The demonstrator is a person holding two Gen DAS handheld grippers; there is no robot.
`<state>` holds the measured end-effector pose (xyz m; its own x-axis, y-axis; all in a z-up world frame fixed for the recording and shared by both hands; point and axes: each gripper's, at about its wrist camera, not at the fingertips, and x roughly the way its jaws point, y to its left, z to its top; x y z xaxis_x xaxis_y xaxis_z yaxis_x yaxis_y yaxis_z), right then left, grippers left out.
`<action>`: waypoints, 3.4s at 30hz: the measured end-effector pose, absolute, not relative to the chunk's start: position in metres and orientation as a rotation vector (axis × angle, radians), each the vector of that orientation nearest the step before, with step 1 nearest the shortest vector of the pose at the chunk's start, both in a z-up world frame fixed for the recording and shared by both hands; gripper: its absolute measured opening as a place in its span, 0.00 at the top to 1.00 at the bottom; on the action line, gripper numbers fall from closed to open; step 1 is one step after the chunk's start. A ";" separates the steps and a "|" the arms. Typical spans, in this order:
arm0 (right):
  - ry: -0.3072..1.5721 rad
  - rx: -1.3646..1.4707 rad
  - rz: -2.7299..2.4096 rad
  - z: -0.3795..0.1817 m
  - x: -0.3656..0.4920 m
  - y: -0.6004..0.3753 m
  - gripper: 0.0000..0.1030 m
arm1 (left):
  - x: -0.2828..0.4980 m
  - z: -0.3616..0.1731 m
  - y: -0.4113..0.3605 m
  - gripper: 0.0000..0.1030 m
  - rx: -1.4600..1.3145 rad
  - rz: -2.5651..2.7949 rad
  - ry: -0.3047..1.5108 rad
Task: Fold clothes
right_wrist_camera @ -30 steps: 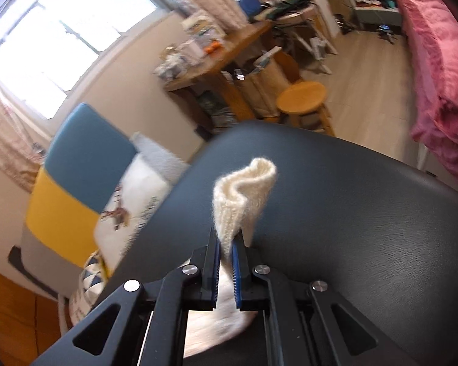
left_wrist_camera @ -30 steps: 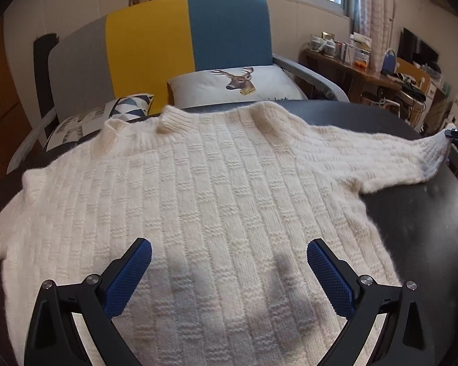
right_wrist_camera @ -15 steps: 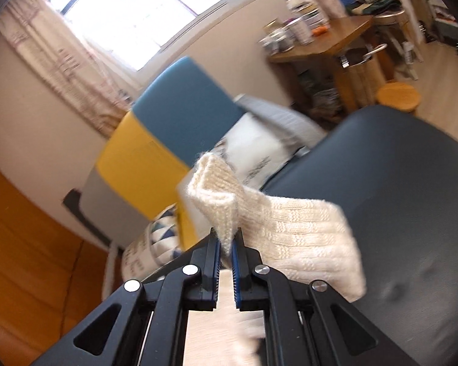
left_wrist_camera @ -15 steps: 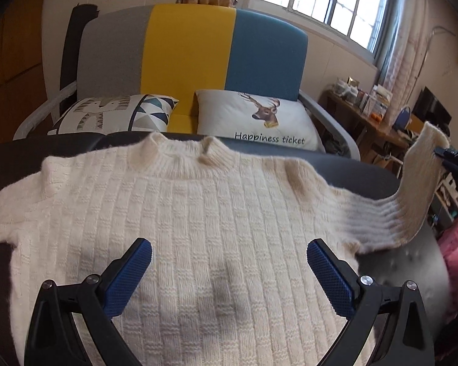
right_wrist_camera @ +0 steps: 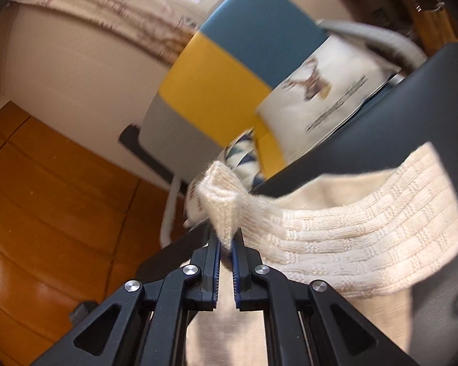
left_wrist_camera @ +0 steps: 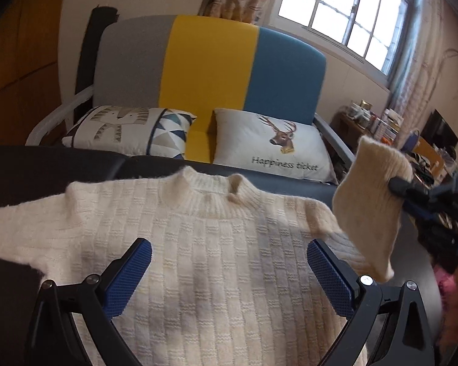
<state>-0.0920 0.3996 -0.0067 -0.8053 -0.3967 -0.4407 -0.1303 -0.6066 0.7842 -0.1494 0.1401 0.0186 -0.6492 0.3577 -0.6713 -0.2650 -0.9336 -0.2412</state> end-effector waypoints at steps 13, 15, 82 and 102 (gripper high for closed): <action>-1.269 1.184 -2.314 -0.109 -0.125 0.321 0.95 | -0.180 -0.038 0.103 0.00 -1.329 2.490 -0.280; -1.266 1.203 -2.299 -0.119 -0.126 0.317 0.95 | -0.184 -0.051 0.103 0.00 -1.391 2.435 -0.301; -1.153 1.137 -2.585 -0.125 0.011 0.396 0.75 | -0.180 -0.078 0.121 0.20 -1.486 2.404 -0.334; -1.158 1.172 -2.514 -0.139 0.005 0.384 0.76 | -0.178 -0.074 0.120 0.11 -1.377 2.147 -0.650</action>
<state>0.0053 0.3835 -0.1389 -0.6879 -0.4126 -0.5971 -0.1857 -0.6952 0.6944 -0.1777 0.1202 -0.0741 -0.3603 0.6401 -0.6786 -0.1562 -0.7586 -0.6326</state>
